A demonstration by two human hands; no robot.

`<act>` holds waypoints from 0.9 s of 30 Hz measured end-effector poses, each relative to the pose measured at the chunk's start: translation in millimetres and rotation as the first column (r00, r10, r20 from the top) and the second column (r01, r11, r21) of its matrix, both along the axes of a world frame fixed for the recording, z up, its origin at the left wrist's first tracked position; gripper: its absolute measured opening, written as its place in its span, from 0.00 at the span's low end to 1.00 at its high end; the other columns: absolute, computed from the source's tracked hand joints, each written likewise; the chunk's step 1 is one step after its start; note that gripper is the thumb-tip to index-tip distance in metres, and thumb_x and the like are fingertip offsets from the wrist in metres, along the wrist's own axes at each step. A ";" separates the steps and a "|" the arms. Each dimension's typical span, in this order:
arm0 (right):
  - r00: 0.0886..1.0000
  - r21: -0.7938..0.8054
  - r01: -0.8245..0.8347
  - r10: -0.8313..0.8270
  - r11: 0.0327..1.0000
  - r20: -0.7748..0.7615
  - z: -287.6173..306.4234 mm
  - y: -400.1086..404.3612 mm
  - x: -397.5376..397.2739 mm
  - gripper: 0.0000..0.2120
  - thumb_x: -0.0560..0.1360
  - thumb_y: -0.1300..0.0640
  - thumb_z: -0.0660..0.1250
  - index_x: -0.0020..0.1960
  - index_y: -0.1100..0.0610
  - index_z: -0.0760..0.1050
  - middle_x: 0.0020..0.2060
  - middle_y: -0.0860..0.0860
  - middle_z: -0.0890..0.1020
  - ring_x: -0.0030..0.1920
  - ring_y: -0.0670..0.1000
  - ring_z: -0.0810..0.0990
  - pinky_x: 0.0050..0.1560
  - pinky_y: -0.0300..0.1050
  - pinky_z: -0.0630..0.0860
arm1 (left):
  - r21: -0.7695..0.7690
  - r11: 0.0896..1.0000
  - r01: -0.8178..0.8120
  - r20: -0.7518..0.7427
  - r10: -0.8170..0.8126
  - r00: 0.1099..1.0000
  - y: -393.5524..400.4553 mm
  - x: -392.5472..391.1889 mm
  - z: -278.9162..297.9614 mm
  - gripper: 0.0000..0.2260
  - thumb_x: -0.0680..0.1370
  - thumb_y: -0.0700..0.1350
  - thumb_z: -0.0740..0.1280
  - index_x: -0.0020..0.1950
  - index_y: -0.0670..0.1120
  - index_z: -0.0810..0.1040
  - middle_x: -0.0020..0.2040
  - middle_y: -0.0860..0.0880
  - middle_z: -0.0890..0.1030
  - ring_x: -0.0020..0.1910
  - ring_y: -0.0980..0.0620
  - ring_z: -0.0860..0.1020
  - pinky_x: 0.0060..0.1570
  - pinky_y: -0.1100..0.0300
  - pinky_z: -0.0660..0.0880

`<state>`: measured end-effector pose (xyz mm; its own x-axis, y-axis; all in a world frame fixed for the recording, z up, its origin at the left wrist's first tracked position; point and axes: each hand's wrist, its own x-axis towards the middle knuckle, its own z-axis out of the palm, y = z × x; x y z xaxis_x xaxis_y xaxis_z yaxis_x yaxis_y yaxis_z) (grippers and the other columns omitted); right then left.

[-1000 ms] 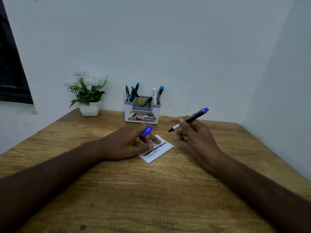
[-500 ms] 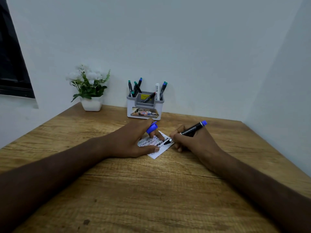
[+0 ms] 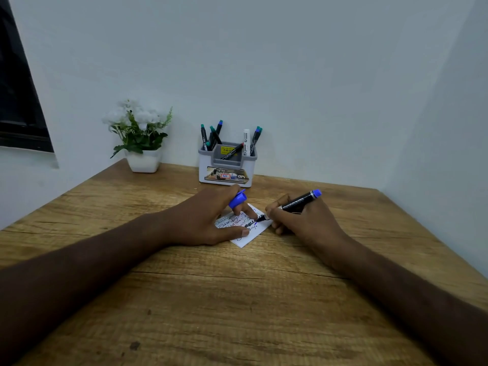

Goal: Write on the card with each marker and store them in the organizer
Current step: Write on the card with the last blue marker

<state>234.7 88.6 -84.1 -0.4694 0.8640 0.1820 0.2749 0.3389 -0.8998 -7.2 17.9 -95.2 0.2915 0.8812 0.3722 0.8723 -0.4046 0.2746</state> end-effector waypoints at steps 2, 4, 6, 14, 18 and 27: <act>1.000 -0.002 0.008 -0.008 1.000 -0.002 -0.1 1.0 0.0 0.05 0.78 0.59 0.74 0.46 0.60 0.87 0.35 0.55 0.88 0.35 0.50 0.85 0.46 0.47 0.84 | 0.010 1.000 0.003 0.004 -0.003 1.000 0.0 -0.5 -0.2 0.18 0.76 0.63 0.73 0.59 0.58 0.71 0.47 0.66 0.75 0.46 0.68 0.74 0.41 0.72 0.65; 1.000 0.000 0.009 -0.009 1.000 0.005 -0.5 1.5 0.1 0.06 0.77 0.59 0.73 0.45 0.61 0.87 0.35 0.55 0.88 0.35 0.51 0.85 0.46 0.49 0.84 | 0.012 1.000 0.006 0.001 -0.006 1.000 0.8 -1.8 -1.2 0.19 0.76 0.64 0.72 0.60 0.58 0.72 0.48 0.66 0.75 0.47 0.66 0.74 0.41 0.71 0.64; 1.000 0.001 0.008 -0.008 1.000 0.004 -0.6 1.4 0.3 0.05 0.77 0.60 0.73 0.45 0.61 0.86 0.35 0.55 0.88 0.35 0.51 0.85 0.46 0.48 0.84 | 0.006 1.000 0.012 -0.003 -0.012 1.000 2.2 -3.3 -2.4 0.19 0.76 0.65 0.72 0.61 0.57 0.73 0.49 0.65 0.76 0.47 0.65 0.75 0.42 0.71 0.64; 0.999 -0.041 0.021 -0.022 0.999 -0.023 -2.1 4.3 0.2 0.05 0.77 0.60 0.74 0.47 0.62 0.86 0.35 0.55 0.88 0.35 0.50 0.85 0.47 0.47 0.84 | -0.006 1.000 -0.014 -0.025 0.014 1.000 4.1 -3.9 -2.4 0.20 0.77 0.64 0.71 0.62 0.61 0.68 0.48 0.68 0.74 0.49 0.68 0.74 0.42 0.72 0.66; 0.998 -0.079 0.017 -0.021 0.997 -0.052 -1.8 6.0 0.1 0.04 0.77 0.63 0.73 0.47 0.64 0.85 0.34 0.55 0.87 0.35 0.51 0.84 0.41 0.42 0.81 | -0.013 1.000 0.001 -0.013 -0.001 1.000 5.1 -5.3 -3.8 0.19 0.77 0.65 0.71 0.62 0.59 0.71 0.50 0.66 0.77 0.48 0.64 0.76 0.43 0.70 0.66; 0.997 -0.090 0.008 -0.015 0.996 -0.078 -3.2 8.8 0.1 0.03 0.77 0.63 0.74 0.48 0.63 0.86 0.35 0.56 0.87 0.34 0.50 0.85 0.38 0.39 0.80 | -0.009 1.000 0.006 -0.019 -0.006 1.000 5.8 -7.4 -5.0 0.20 0.77 0.67 0.70 0.62 0.58 0.72 0.52 0.63 0.78 0.49 0.61 0.76 0.45 0.65 0.69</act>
